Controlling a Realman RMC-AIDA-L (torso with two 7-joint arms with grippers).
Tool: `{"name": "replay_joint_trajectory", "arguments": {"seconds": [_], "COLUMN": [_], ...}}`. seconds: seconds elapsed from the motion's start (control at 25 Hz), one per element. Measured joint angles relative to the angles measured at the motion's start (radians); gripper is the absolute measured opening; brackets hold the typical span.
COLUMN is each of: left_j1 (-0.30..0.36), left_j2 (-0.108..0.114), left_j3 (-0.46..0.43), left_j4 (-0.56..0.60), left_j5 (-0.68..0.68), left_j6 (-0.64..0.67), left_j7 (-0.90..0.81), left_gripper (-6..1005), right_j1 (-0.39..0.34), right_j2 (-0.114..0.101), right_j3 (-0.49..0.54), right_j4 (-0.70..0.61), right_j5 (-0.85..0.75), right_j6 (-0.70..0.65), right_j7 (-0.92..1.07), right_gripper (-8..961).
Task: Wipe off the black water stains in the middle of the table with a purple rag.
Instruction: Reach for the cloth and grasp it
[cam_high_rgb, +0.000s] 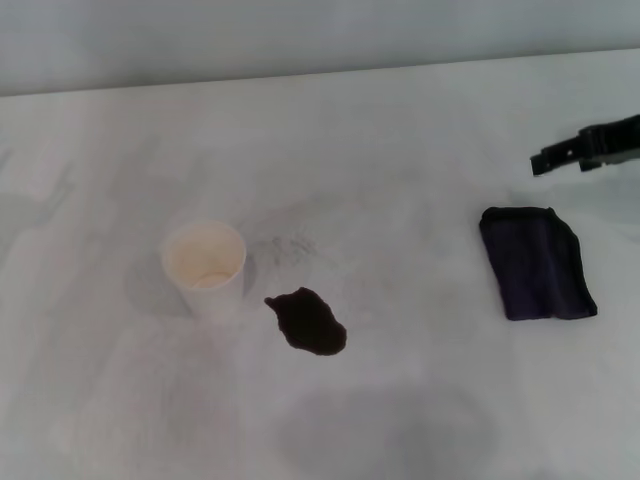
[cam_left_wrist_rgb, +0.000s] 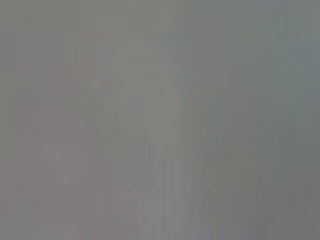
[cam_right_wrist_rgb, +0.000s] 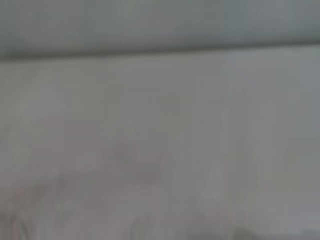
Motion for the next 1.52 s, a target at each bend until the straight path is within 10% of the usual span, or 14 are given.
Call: {"name": "replay_joint_trajectory", "arguments": {"seconds": [0.32,0.6,1.36,1.52], "left_j1": [-0.007,-0.018,-0.047,-0.052], "left_j2": [0.001,0.003,0.008,0.010], "left_j3": [-0.025,-0.025,-0.026,-0.025], "left_j4": [-0.004,-0.016,-0.045,-0.050], "left_j5": [-0.001,0.002,0.008,0.008], "left_j6": [-0.009,-0.005,0.004,0.005], "left_j7": [0.000,0.003,0.015,0.017], "left_gripper": [889,889,888,888], "right_j1": [0.101,0.111,0.111,0.112], "right_j2": [0.141,0.143,0.143,0.144], "right_j3": [-0.033,-0.245,-0.294,-0.295], "right_j4": [0.085,0.093,-0.066,-0.068], "right_j5": [-0.349,-0.368,-0.376,-0.381], "right_j6": [0.174,0.140,0.022,0.020], "right_j7": [0.093,0.228,0.241,0.245], "right_gripper": [807,806,802,684]}}
